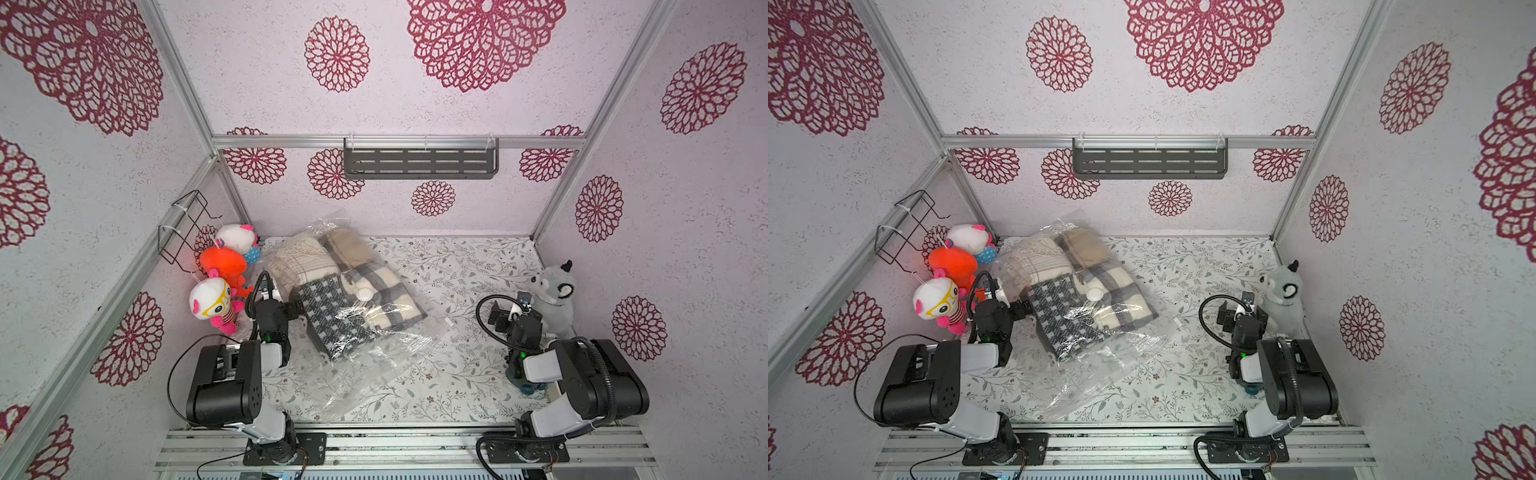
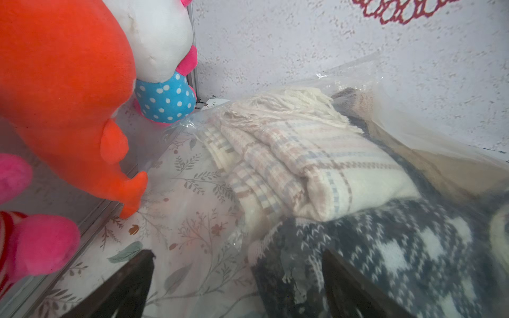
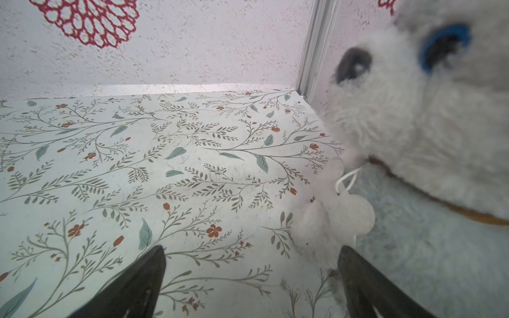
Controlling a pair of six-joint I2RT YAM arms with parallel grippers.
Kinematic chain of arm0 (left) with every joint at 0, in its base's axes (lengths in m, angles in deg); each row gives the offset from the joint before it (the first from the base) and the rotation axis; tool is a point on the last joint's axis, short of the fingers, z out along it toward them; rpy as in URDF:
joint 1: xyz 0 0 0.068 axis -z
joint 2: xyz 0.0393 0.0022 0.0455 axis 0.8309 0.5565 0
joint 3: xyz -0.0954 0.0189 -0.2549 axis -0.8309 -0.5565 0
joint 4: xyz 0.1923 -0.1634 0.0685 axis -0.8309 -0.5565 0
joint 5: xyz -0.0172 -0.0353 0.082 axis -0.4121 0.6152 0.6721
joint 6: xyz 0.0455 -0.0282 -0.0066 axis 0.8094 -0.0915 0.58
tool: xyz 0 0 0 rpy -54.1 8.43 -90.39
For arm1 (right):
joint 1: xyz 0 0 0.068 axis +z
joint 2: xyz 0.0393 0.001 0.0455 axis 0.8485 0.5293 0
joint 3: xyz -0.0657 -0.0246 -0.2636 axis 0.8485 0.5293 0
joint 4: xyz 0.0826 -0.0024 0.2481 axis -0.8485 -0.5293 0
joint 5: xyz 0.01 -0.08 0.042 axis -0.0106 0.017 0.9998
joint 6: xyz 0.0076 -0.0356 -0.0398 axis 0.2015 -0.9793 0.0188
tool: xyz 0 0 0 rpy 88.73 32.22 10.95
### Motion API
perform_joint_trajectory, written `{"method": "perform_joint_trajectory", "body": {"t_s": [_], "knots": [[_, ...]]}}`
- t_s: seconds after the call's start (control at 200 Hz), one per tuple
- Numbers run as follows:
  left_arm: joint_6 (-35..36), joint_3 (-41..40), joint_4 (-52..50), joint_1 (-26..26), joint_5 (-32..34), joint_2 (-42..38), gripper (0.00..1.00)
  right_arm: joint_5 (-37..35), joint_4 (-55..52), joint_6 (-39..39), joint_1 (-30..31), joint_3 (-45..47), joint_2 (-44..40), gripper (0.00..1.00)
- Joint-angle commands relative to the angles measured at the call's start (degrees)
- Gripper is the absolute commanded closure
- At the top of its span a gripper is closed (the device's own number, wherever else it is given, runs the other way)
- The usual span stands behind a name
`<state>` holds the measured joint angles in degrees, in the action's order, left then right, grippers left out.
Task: Take the scarf out of the vacuum bag
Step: Open the vacuum bag at the center of the board.
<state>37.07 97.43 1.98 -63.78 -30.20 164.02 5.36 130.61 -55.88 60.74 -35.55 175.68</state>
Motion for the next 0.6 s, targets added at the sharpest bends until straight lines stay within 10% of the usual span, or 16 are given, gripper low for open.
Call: {"method": "perform_joint_trajectory", "body": {"t_s": [0.0, 0.595], "knots": [[0.78, 0.13, 1.43, 0.18, -0.09, -0.26, 0.02, -0.10, 2.34, -0.27, -0.15, -0.37, -0.75, 0.01], [0.76, 0.10, 1.45, 0.17, -0.14, -0.22, 0.02, -0.08, 2.25, -0.26, -0.17, -0.35, -0.78, 0.01]]}}
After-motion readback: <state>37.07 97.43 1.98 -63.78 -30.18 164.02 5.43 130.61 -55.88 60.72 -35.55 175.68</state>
